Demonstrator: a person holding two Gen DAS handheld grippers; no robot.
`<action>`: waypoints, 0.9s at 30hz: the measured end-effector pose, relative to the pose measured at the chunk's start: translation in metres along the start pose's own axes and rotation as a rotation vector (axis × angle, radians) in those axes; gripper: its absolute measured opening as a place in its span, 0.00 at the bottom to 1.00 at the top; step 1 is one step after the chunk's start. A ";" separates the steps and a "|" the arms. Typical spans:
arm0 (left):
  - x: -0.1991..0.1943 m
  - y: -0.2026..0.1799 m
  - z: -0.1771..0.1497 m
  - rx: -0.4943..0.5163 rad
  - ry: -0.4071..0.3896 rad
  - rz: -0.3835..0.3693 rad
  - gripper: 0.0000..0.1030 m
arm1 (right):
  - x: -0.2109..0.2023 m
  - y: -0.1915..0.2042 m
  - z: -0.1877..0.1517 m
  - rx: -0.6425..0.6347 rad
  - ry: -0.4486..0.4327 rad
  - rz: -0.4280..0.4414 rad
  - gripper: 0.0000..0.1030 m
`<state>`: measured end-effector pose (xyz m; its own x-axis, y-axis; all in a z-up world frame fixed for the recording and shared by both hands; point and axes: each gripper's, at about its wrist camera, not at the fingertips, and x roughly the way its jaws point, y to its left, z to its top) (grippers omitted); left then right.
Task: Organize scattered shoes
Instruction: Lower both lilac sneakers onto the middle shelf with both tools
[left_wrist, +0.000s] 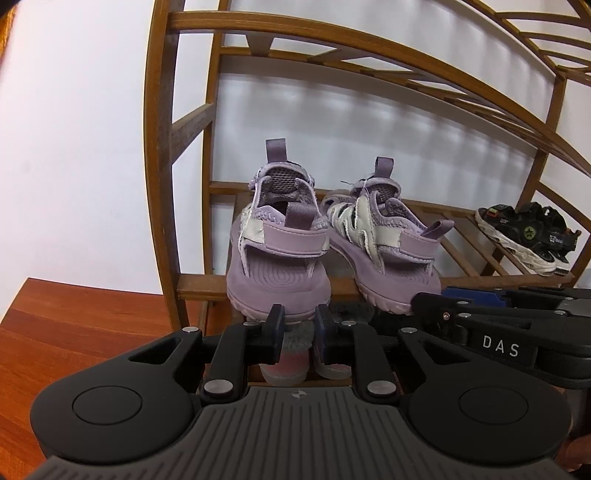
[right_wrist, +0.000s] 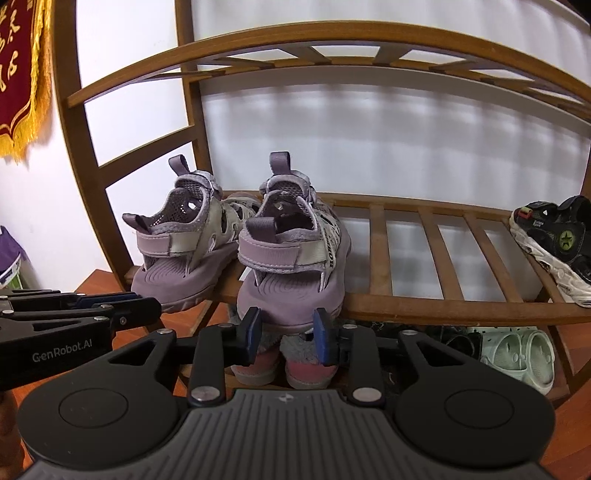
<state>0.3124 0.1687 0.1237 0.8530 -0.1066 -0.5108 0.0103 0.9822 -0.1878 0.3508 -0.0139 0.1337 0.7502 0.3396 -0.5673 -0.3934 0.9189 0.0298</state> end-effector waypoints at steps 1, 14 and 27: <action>0.001 0.000 0.001 0.000 0.000 0.000 0.20 | 0.002 0.000 0.001 -0.001 -0.002 -0.002 0.34; 0.031 -0.002 0.018 -0.009 0.009 0.000 0.20 | 0.035 -0.002 0.018 -0.007 0.001 -0.008 0.34; 0.045 -0.006 0.022 0.003 0.012 -0.002 0.21 | 0.050 -0.002 0.027 -0.021 0.002 -0.004 0.35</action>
<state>0.3624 0.1617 0.1196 0.8466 -0.1106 -0.5205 0.0138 0.9824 -0.1863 0.4032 0.0067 0.1274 0.7508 0.3359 -0.5687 -0.4015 0.9158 0.0108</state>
